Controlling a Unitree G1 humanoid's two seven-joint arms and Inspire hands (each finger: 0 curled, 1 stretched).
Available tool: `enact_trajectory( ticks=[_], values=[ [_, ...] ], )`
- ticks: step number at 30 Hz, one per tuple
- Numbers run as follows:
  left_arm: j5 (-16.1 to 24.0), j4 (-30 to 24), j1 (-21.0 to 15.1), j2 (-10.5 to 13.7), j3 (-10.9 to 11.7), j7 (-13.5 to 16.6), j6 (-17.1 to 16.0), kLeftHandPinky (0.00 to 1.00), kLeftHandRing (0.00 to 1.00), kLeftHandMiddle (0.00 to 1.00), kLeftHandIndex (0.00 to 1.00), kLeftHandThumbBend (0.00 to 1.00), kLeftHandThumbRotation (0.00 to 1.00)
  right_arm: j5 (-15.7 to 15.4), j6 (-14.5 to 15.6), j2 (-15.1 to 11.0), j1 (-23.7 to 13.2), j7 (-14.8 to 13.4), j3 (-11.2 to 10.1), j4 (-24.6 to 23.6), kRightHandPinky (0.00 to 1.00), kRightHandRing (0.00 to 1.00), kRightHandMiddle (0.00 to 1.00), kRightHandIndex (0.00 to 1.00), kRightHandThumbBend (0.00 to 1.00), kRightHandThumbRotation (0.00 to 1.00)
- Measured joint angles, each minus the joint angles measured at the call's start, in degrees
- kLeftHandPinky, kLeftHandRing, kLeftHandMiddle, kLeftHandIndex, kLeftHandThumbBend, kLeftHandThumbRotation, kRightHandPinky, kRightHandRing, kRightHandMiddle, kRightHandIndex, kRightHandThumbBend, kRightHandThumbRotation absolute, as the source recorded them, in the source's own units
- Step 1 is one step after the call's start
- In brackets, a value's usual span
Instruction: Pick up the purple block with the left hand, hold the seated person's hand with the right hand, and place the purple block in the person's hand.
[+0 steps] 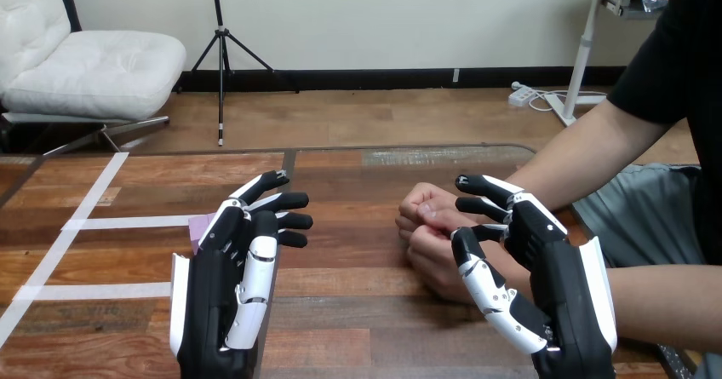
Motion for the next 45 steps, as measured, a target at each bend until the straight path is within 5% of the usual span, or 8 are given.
enact_trajectory(
  ticks=[22, 45],
  values=[
    [0.11, 0.03, 0.02, 0.0, -0.03, 0.06, 0.0, 0.53, 0.6, 0.66, 0.73, 0.37, 0.78, 0.66, 0.0, -0.04, 0.11, -0.2, 0.07, 0.0, 0.59, 0.72, 0.78, 0.72, 0.33, 0.3],
    [0.06, 0.08, 0.02, 0.0, -0.03, 0.13, -0.01, 0.53, 0.6, 0.66, 0.73, 0.37, 0.79, 0.7, 0.01, -0.04, 0.24, -0.21, 0.14, 0.0, 0.6, 0.74, 0.78, 0.73, 0.33, 0.31]
  ],
)
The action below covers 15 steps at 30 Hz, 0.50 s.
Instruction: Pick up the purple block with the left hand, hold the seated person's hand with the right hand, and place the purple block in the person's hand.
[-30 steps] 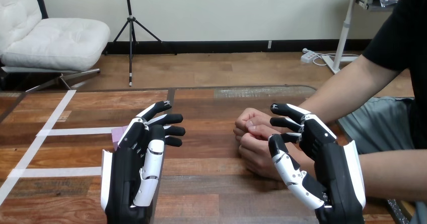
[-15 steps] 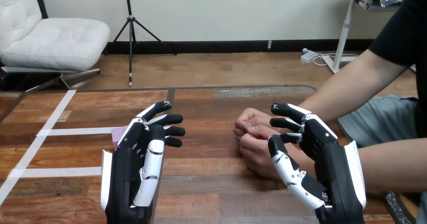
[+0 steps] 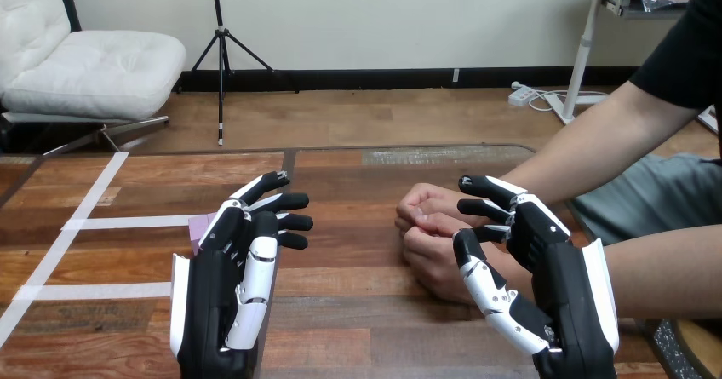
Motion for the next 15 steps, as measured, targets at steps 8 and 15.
enact_trajectory(
  ticks=[8, 15],
  values=[
    [0.08, 0.0, 0.01, 0.0, 0.0, 0.02, 0.0, 0.53, 0.6, 0.66, 0.73, 0.37, 0.79, -0.12, -0.01, 0.0, 0.01, -0.03, -0.03, 0.0, 0.6, 0.74, 0.79, 0.73, 0.33, 0.32],
    [2.34, 0.01, 0.04, 0.02, 0.36, 1.81, -0.36, 0.56, 0.62, 0.68, 0.74, 0.39, 0.8, -0.11, -0.01, -0.03, 0.05, -0.03, -0.04, 0.0, 0.6, 0.74, 0.79, 0.73, 0.34, 0.35]
  ],
)
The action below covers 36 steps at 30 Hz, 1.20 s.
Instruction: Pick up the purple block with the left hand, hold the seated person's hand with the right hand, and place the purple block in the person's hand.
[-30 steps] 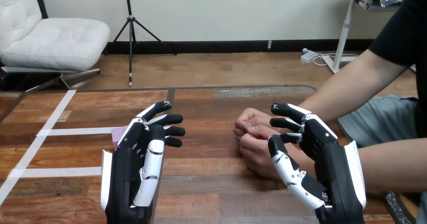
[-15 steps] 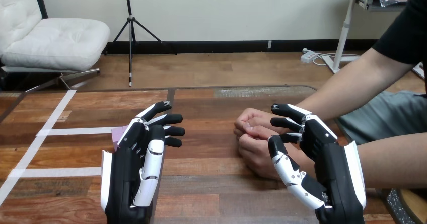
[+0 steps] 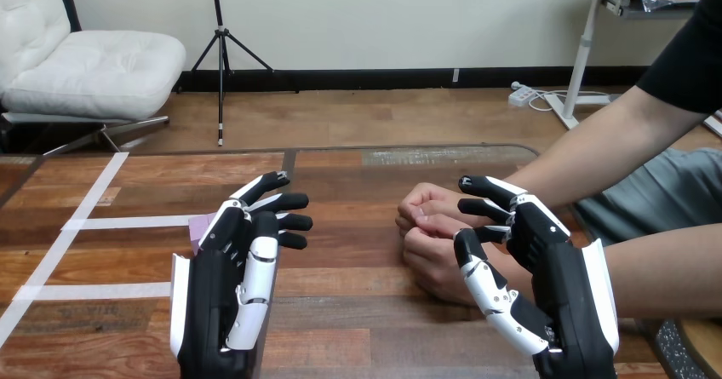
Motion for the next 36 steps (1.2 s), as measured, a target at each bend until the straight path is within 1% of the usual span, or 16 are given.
enact_trajectory(
  ticks=[3, 6, 7, 10, 13, 20, 23, 28, 36],
  values=[
    [1.74, 0.0, 0.0, 0.05, 0.3, 1.36, -0.38, 0.58, 0.64, 0.69, 0.74, 0.39, 0.79, 0.08, 0.0, -0.02, 0.01, 0.0, 0.0, 0.0, 0.6, 0.74, 0.79, 0.73, 0.34, 0.36],
    [4.78, 0.0, 0.04, 0.19, 1.07, 3.31, -0.94, 0.6, 0.66, 0.7, 0.75, 0.4, 0.78, 0.26, -0.02, -0.04, 0.02, 0.02, -0.01, 0.0, 0.6, 0.74, 0.79, 0.73, 0.33, 0.36],
    [5.68, 0.0, 0.06, 0.25, 1.39, 3.85, -1.18, 0.62, 0.67, 0.72, 0.75, 0.4, 0.74, 0.34, -0.04, -0.04, 0.03, 0.03, -0.01, 0.0, 0.6, 0.74, 0.79, 0.73, 0.33, 0.36],
    [8.3, 0.0, 0.04, 0.46, 2.33, 5.28, -2.13, 0.65, 0.69, 0.73, 0.75, 0.41, 0.69, 0.56, -0.17, -0.05, 0.04, 0.05, -0.03, 0.01, 0.6, 0.74, 0.79, 0.73, 0.33, 0.35],
    [11.82, -0.09, -0.06, 0.72, 3.56, 7.46, -2.9, 0.69, 0.72, 0.75, 0.76, 0.43, 0.63, 0.63, -0.35, -0.06, 0.05, 0.07, -0.06, 0.01, 0.6, 0.73, 0.78, 0.73, 0.32, 0.35],
    [19.7, -0.53, 0.3, 1.92, 6.32, 12.14, -3.2, 0.75, 0.77, 0.79, 0.78, 0.46, 0.56, 0.91, -0.65, -0.06, 0.09, 0.2, -0.05, 0.06, 0.6, 0.73, 0.78, 0.72, 0.33, 0.34],
    [23.01, -0.91, 0.68, 2.65, 7.25, 14.14, -3.16, 0.77, 0.79, 0.8, 0.79, 0.47, 0.51, 1.13, -0.73, -0.05, 0.09, 0.29, -0.05, 0.14, 0.6, 0.73, 0.78, 0.72, 0.33, 0.34],
    [26.92, -1.91, 1.18, 3.82, 8.61, 16.26, -3.01, 0.76, 0.79, 0.8, 0.79, 0.5, 0.47, 1.43, -0.84, -0.03, 0.11, 0.35, -0.07, 0.31, 0.59, 0.72, 0.78, 0.72, 0.33, 0.33],
    [30.02, -3.85, 1.23, 5.1, 9.25, 18.91, -2.59, 0.74, 0.78, 0.8, 0.79, 0.53, 0.44, 1.44, -1.24, 0.01, 0.12, 0.35, -0.07, 0.46, 0.59, 0.73, 0.78, 0.72, 0.34, 0.34]
  ],
)
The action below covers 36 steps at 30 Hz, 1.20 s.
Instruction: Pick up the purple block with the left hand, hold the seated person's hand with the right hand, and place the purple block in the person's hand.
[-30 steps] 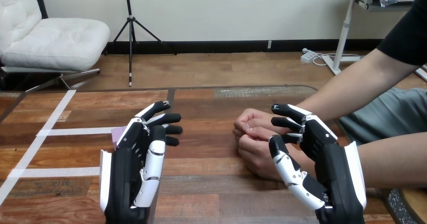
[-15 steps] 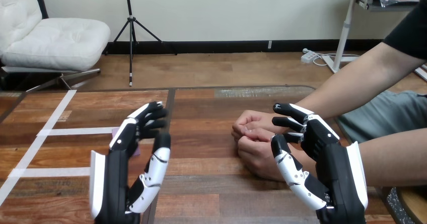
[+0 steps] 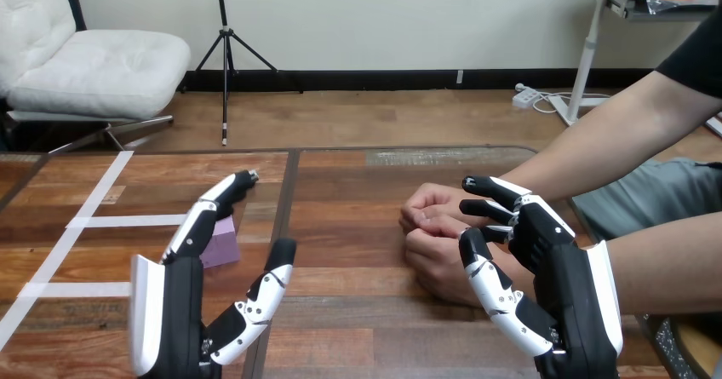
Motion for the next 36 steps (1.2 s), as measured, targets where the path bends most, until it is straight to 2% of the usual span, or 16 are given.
enact_trajectory(
  ticks=[11, 19, 28, 36],
  values=[
    [4.6, -3.11, 0.11, 0.99, -0.26, 2.97, 0.13, 0.73, 0.78, 0.8, 0.8, 0.56, 0.41, -0.02, 0.0, 0.03, 0.01, 0.0, -0.03, 0.0, 0.6, 0.74, 0.78, 0.73, 0.36, 0.38],
    [7.75, -5.23, 0.4, 2.0, -0.48, 4.18, 1.23, 0.77, 0.81, 0.82, 0.81, 0.58, 0.39, 0.0, 0.01, 0.02, 0.01, 0.0, -0.06, 0.0, 0.6, 0.74, 0.78, 0.73, 0.36, 0.41],
    [13.31, -7.63, 0.8, 4.06, -0.47, 5.94, 4.72, 0.86, 0.86, 0.85, 0.84, 0.59, 0.42, -0.03, 0.0, 0.02, 0.01, -0.01, -0.15, 0.05, 0.6, 0.74, 0.78, 0.73, 0.36, 0.42],
    [15.83, -9.68, 0.97, 5.89, -0.48, 6.03, 8.82, 0.9, 0.88, 0.88, 0.86, 0.6, 0.43, -0.13, -0.01, 0.02, 0.01, -0.01, -0.2, 0.13, 0.61, 0.74, 0.78, 0.72, 0.35, 0.42]
  ],
)
